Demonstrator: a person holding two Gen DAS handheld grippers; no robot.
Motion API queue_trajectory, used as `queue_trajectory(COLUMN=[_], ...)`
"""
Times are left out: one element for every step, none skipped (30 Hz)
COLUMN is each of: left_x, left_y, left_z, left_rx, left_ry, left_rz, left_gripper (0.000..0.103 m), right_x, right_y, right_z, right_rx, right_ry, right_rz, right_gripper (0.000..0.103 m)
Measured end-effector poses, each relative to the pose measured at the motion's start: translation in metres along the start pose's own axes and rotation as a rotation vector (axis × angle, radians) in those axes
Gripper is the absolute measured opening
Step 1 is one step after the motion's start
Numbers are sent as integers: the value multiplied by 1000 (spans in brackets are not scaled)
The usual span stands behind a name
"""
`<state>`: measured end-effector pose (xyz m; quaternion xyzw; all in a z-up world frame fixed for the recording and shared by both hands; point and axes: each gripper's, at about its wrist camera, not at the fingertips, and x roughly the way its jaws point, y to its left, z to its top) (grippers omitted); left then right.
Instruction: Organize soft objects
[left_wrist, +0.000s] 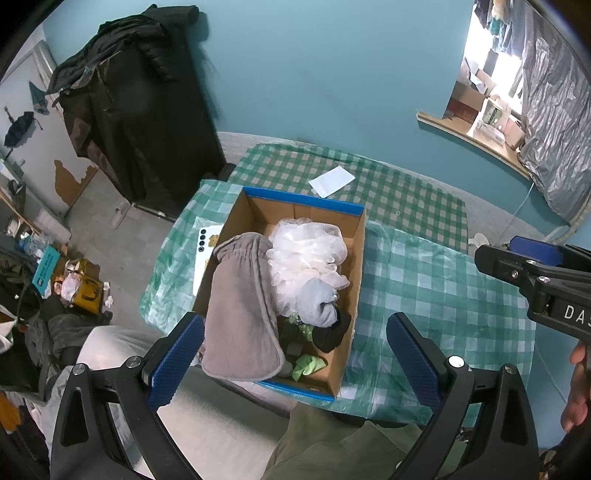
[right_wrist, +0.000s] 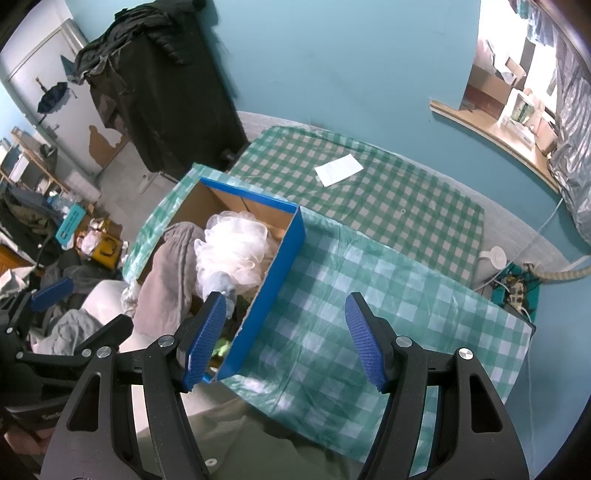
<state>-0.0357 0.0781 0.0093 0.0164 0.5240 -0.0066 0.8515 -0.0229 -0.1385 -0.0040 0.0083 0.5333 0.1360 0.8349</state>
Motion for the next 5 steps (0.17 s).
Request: queue_trajectory(left_x=[0, 0, 0, 0, 0], left_y=[0, 0, 0, 0, 0], left_z=[0, 0, 0, 0, 0], left_rx=[1, 0, 0, -1, -1], left_ry=[-1, -1, 0, 1, 1], left_rz=[0, 2, 1, 2, 2], left_gripper=[100, 100, 100, 100, 100], right_x=[0, 0, 0, 0, 0], right_y=[-1, -1, -1, -1, -1], right_z=[0, 0, -1, -1, 0], right_rx=[-1, 0, -1, -1, -1], right_ry=[1, 0, 0, 0, 0], right_rz=[1, 0, 1, 2, 3], right_gripper=[67, 67, 67, 67, 67])
